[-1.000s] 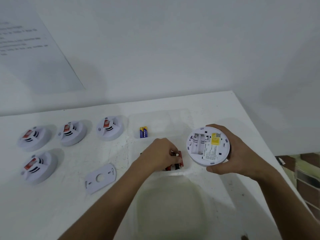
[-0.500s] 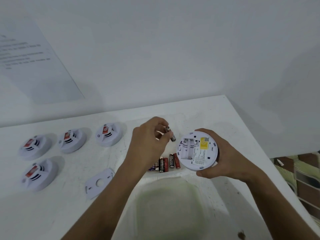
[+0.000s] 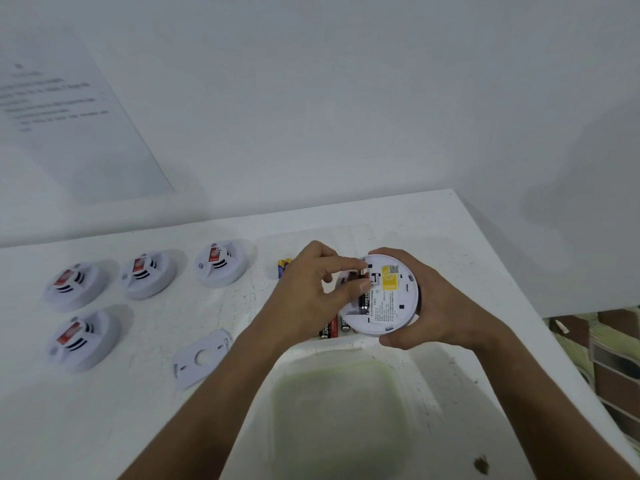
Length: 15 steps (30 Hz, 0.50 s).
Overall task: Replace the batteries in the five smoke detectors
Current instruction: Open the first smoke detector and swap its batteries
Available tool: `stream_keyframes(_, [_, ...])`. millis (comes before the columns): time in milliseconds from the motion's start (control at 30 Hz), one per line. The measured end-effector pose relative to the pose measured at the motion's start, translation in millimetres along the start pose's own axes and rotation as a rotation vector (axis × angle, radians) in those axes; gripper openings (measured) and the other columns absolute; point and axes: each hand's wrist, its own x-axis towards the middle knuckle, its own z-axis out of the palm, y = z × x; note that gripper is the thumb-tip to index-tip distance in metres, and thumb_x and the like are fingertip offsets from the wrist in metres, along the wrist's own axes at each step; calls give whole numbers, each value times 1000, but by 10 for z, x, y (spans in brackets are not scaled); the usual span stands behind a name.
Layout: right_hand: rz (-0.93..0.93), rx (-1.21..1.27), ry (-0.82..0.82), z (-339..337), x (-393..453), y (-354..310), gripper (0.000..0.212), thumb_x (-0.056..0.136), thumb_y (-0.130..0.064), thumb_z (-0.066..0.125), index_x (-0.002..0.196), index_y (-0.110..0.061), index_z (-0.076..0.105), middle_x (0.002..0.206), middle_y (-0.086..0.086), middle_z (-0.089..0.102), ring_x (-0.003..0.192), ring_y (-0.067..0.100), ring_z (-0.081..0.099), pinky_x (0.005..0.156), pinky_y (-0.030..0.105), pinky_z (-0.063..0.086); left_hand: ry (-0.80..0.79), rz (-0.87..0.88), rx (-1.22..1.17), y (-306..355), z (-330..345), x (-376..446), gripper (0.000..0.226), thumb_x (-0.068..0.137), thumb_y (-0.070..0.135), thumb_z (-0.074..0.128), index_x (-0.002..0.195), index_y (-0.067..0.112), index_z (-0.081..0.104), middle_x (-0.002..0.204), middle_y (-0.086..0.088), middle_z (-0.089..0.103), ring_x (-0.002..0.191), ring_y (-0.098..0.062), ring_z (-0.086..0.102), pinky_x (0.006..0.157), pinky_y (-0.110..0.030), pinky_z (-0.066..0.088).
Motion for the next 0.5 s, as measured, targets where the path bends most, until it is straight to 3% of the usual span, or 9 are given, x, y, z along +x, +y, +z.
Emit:
stream_keyframes(100, [17,32,9,-26,15,9,93,53,-3,87,134,-25,48,123,-9,60,116,16,60,86,26,56,-165,-18,-85,-39,-79,-30,65,63,53,77,125,43,60,110,14,50,98,1,53,73,-15,49])
stream_keyframes(200, [24,41,-9,-36,28,10,93,53,-5,88,136,-22,47,127,-6,59,119,18,58,91,28,55,-284,10,-80,-108,-135,-49,90,50,39,91,132,43,52,116,13,48,101,1,53,77,-16,52])
stream_keyframes(300, [31,44,-30,-29,60,15,92,53,-6,88,135,-23,48,127,-6,59,120,19,58,91,28,55,-240,27,-71,-166,-129,-39,83,54,28,92,129,38,57,114,11,48,95,-1,54,77,-17,52])
stream_keyframes(400, [42,54,-44,-34,87,33,91,54,-5,87,135,-21,49,126,-4,60,119,21,58,91,32,56,-247,53,-8,-194,-103,-41,76,59,36,87,128,43,55,118,13,45,93,-13,55,79,-23,53])
stream_keyframes(500, [57,74,-42,-58,100,45,91,54,-3,86,135,-20,48,125,-4,61,119,20,59,89,30,55,-254,73,6,-209,-86,-27,72,65,38,84,128,47,50,120,14,43,96,-13,55,78,-21,52])
